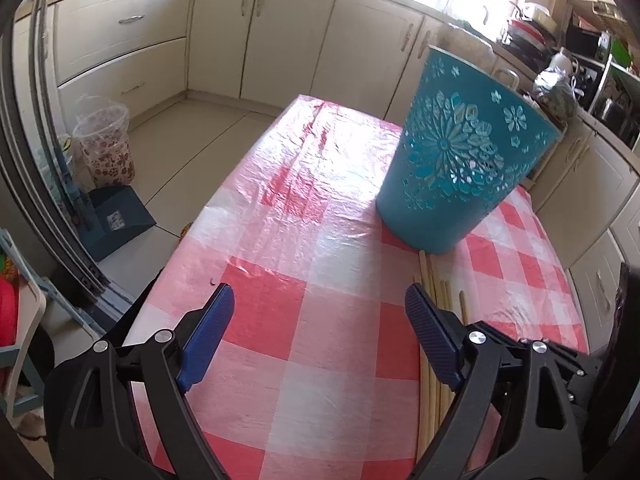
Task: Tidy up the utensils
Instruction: 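Grasp another wooden stick with the left gripper while the right gripper closes on one, then lift the stick with the left gripper and release it into the basket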
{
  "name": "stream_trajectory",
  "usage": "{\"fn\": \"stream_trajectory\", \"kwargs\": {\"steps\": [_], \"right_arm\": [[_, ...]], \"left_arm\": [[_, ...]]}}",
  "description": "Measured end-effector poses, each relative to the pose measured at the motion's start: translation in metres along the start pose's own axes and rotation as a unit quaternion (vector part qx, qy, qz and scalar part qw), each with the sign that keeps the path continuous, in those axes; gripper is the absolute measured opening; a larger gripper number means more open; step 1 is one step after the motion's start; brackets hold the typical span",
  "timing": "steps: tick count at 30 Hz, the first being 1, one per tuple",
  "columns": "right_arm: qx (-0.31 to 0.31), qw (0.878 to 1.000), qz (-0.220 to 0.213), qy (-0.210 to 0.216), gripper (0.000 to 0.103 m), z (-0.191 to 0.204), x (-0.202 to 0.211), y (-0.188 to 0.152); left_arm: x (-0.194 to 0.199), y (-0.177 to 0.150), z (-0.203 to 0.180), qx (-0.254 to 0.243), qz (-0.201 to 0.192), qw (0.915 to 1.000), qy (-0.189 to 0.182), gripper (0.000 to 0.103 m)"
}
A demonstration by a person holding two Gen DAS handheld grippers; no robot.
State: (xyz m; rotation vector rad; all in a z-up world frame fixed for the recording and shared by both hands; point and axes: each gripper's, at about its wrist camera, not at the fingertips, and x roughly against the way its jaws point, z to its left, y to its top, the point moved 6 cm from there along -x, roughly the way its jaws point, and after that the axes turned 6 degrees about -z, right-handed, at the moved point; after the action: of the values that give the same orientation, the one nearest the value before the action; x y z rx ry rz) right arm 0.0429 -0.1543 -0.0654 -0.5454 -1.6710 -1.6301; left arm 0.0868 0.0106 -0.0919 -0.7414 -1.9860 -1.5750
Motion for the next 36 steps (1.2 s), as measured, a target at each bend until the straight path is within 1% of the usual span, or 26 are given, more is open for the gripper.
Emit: {"fn": "stream_trajectory", "kwargs": {"steps": [4, 8, 14, 19, 22, 23, 24, 25, 27, 28, 30, 31, 32, 35, 36], "right_arm": [[0.003, 1.000, 0.003, -0.004, 0.006, -0.021, 0.003, -0.001], [-0.013, 1.000, -0.002, 0.001, 0.006, -0.041, 0.007, -0.004], [-0.040, 0.999, -0.009, 0.023, 0.005, -0.049, 0.007, -0.005], [-0.054, 0.998, -0.007, 0.041, 0.005, -0.055, 0.007, -0.003], [-0.053, 0.998, -0.005, 0.045, 0.005, -0.056, 0.007, -0.003], [-0.051, 0.998, -0.004, 0.046, 0.005, -0.056, 0.006, -0.002], [-0.050, 0.998, -0.004, 0.045, 0.005, -0.055, 0.006, -0.002], [-0.049, 0.998, -0.003, 0.045, 0.005, -0.055, 0.006, -0.003], [-0.050, 0.998, -0.001, 0.046, 0.005, -0.056, 0.006, -0.002], [-0.051, 0.998, -0.001, 0.046, 0.005, -0.057, 0.006, -0.002], [-0.054, 0.997, 0.000, 0.048, 0.005, -0.059, 0.006, -0.001], [-0.056, 0.997, 0.000, 0.050, 0.005, -0.060, 0.005, -0.001], [-0.058, 0.997, -0.001, 0.051, 0.005, -0.060, 0.005, -0.001], [-0.064, 0.996, -0.003, 0.055, 0.005, -0.062, 0.005, 0.000], [-0.066, 0.996, -0.003, 0.057, 0.005, -0.063, 0.005, -0.001]], "left_arm": [[-0.015, -0.006, -0.018, -0.049, 0.029, 0.9983, 0.012, 0.083], [-0.028, -0.008, -0.034, -0.080, 0.043, 0.9956, 0.022, 0.083], [-0.043, -0.012, -0.051, -0.110, 0.059, 0.9915, 0.035, 0.083], [-0.047, -0.013, -0.056, -0.127, 0.066, 0.9884, 0.052, 0.083], [-0.048, -0.013, -0.059, -0.128, 0.069, 0.9879, 0.053, 0.078], [-0.048, -0.012, -0.061, -0.131, 0.070, 0.9877, 0.051, 0.072], [-0.047, -0.012, -0.064, -0.135, 0.070, 0.9873, 0.046, 0.064], [-0.047, -0.012, -0.068, -0.140, 0.071, 0.9868, 0.040, 0.059], [-0.048, -0.013, -0.076, -0.150, 0.075, 0.9856, 0.024, 0.038], [-0.048, -0.013, -0.080, -0.155, 0.077, 0.9848, 0.020, 0.034], [-0.049, -0.014, -0.086, -0.160, 0.085, 0.9835, 0.006, 0.018], [-0.049, -0.014, -0.087, -0.160, 0.088, 0.9832, 0.000, 0.013], [-0.049, -0.014, -0.088, -0.157, 0.094, 0.9831, -0.008, 0.006], [-0.045, -0.011, -0.084, -0.128, 0.114, 0.9846, -0.038, 0.005], [-0.042, -0.009, -0.081, -0.120, 0.112, 0.9856, -0.041, 0.005]]}}
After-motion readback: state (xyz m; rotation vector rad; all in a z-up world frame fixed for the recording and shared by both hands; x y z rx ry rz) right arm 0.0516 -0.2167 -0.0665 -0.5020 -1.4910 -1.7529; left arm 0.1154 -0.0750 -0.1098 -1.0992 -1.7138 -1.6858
